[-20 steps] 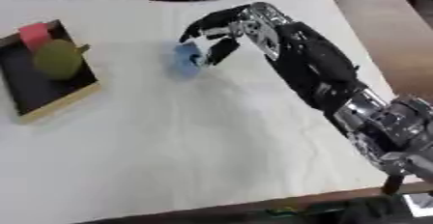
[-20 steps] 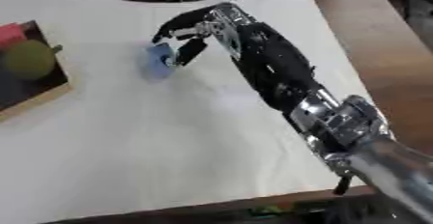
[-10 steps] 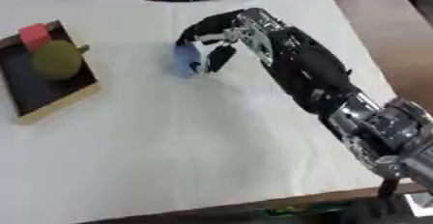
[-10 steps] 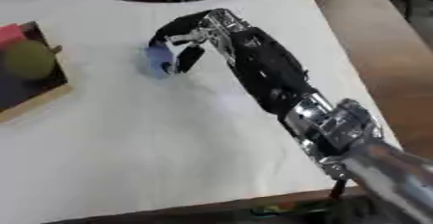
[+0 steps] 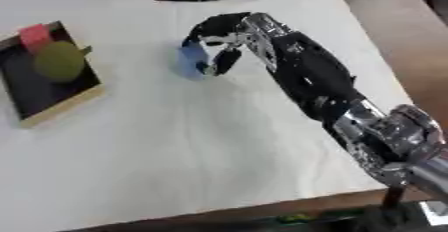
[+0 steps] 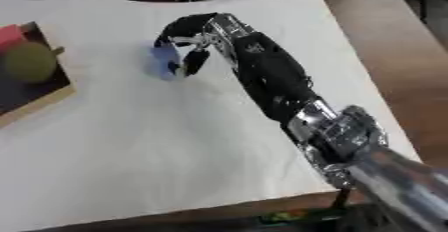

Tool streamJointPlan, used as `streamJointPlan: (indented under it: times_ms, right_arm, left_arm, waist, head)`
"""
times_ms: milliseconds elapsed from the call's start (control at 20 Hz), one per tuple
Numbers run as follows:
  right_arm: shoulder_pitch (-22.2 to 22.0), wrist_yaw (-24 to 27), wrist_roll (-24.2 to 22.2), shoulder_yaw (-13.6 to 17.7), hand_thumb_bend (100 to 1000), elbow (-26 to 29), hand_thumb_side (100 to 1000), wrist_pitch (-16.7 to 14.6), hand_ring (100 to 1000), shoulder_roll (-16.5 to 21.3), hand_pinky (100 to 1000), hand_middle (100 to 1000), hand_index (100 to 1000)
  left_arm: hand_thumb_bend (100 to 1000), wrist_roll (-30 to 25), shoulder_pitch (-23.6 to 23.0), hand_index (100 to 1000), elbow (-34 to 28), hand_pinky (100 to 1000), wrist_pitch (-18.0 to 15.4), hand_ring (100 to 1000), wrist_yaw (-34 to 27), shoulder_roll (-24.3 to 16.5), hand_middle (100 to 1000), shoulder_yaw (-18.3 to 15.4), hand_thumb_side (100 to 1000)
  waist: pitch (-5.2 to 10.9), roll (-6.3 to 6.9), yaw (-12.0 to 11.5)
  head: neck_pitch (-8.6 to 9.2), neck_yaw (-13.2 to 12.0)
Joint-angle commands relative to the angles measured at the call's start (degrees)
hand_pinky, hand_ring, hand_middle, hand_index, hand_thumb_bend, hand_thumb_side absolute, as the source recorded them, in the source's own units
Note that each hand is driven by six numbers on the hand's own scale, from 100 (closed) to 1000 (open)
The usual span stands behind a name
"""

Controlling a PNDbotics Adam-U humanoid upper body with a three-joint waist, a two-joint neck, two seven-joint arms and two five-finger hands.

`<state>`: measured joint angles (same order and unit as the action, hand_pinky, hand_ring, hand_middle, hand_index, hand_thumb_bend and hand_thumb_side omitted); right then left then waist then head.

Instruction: Pick up objects on the table and place them in the box.

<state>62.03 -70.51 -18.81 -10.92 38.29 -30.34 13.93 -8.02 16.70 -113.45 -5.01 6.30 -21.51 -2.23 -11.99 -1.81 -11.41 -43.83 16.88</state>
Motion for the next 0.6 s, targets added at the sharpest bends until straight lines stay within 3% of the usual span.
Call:
streamJointPlan:
  times_ms: [50, 150, 200, 250, 600]
  right_arm:
    - [0.90, -0.62, 2.63, 0.60, 100, -0.27, 351, 0.12, 775, 0.13, 838, 530, 802]
    - [0.98, -0.07, 4.34, 0.63, 100, -0.15, 333, -0.11, 760, 0.07, 832, 490, 790]
    - [1.05, 0.24, 5.13, 0.57, 100, -0.16, 445, -0.26, 758, 0.07, 831, 485, 790]
    - [1.32, 0.67, 5.85, 0.54, 100, -0.03, 313, -0.47, 754, 0.05, 830, 479, 789]
    - [5.57, 5.99, 6.07, 0.14, 100, 4.39, 278, -0.96, 748, -0.65, 833, 471, 793]
  left_arm:
    - [100, -0.22, 0.62, 865, -1.14, 587, -0.12, 762, 0.03, -0.55, 710, -0.28, 605]
    - [100, -0.31, 0.63, 866, -1.14, 587, -0.16, 762, 0.02, -0.55, 710, -0.28, 606]
    - [100, -0.33, 0.63, 866, -1.14, 587, -0.19, 762, 0.01, -0.56, 710, -0.29, 616]
    - [100, -0.34, 0.63, 866, -1.14, 587, -0.22, 762, -0.01, -0.56, 709, -0.31, 605]
    - [100, -0.57, 0.68, 867, -1.14, 587, -0.47, 763, -0.25, -0.66, 710, -0.22, 602]
  waist:
    - [0.70, 0.30, -0.14]
    - [0.72, 0.27, -0.18]
    - [0.73, 0.26, -0.20]
    - [0.76, 0.24, -0.22]
    - [1.09, 0.09, -0.73]
  head:
    - [0.08, 0.19]
    - [0.10, 0.20]
    - [0.11, 0.21]
    - [0.08, 0.21]
    - [-0.07, 0.21]
